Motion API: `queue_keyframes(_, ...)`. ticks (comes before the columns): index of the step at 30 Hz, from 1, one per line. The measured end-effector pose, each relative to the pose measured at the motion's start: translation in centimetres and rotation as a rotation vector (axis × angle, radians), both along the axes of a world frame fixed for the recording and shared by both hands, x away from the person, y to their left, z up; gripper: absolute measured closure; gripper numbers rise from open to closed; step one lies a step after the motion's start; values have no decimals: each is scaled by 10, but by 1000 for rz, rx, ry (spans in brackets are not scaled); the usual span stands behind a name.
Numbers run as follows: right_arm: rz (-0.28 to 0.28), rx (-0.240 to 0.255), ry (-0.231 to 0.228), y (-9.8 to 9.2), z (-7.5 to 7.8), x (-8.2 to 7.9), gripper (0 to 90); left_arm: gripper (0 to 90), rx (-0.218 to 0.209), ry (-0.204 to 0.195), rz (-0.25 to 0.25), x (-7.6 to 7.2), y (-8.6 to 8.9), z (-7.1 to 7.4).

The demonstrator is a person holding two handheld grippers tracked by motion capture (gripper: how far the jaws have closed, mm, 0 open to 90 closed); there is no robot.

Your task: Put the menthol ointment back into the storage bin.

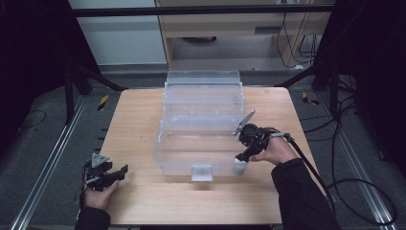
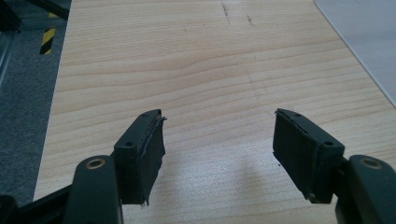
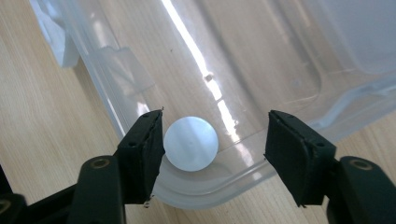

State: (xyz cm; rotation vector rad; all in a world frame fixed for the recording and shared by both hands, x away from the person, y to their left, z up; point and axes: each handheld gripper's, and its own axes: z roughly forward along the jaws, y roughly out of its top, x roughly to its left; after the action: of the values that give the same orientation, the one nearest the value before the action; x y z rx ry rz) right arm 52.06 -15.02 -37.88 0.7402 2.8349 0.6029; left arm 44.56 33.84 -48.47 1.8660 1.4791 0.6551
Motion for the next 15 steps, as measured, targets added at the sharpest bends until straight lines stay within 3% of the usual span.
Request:
queue_keyframes(7,-69,102,-107,-14,15,-9,269,326,3,0,1,0,0,0)
queue_keyframes(15,-238,290,-217,-48,24,-27,205,317,3,-3,1,0,-2,0)
